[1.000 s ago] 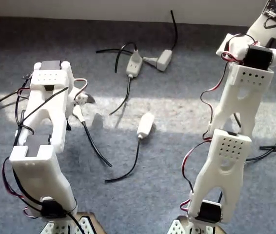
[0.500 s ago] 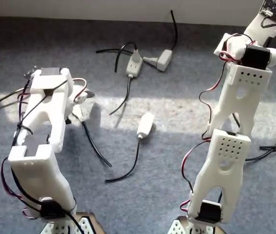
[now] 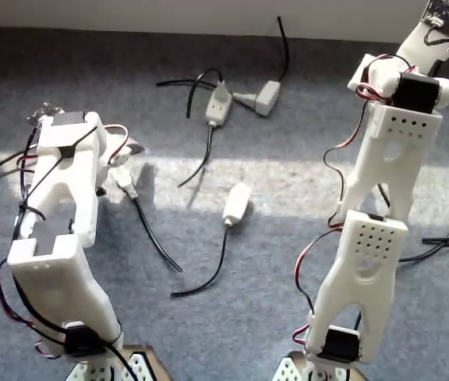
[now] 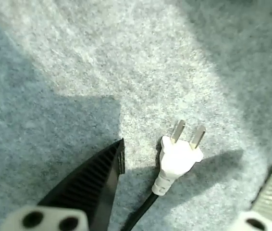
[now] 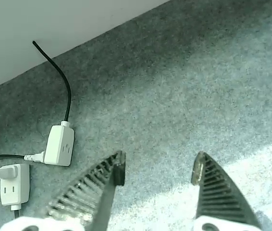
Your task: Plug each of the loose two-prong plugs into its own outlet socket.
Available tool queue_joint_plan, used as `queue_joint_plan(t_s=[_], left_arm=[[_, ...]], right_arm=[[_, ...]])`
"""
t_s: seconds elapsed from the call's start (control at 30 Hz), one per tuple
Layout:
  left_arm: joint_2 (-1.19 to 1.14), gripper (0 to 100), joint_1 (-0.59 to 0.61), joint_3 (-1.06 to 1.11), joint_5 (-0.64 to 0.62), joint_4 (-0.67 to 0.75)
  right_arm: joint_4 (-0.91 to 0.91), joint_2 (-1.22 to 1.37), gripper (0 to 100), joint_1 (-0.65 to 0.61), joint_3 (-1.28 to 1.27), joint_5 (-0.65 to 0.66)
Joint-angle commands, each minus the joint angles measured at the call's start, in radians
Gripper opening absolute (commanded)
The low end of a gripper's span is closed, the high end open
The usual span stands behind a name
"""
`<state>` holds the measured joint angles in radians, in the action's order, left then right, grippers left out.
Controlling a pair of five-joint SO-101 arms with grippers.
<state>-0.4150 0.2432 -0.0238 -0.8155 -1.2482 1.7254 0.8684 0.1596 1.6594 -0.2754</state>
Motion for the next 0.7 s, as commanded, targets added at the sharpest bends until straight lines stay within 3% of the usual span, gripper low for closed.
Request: queue_joint_plan(t_s=[0.0,0.1,0.33,0.67], left_arm=[[0.005,44,-0.025,-0.001,0.043,0.014],[-0.021,43,-0.025,0.004,0.043,0.009],[-0.077,28,-0.025,-0.008,0.071,0.048],[-0.079,27,-0.028,-0.007,0.196,0.092]], right_arm=[[0.042,-0.019,23.1,-0.005,0.002,0.006],[0.042,-0.019,23.1,-0.005,0.002,0.006],[0.042,-0.019,23.1,-0.004,0.002,0.006],[0.042,-0.019,23.1,-0.002,0.002,0.006]])
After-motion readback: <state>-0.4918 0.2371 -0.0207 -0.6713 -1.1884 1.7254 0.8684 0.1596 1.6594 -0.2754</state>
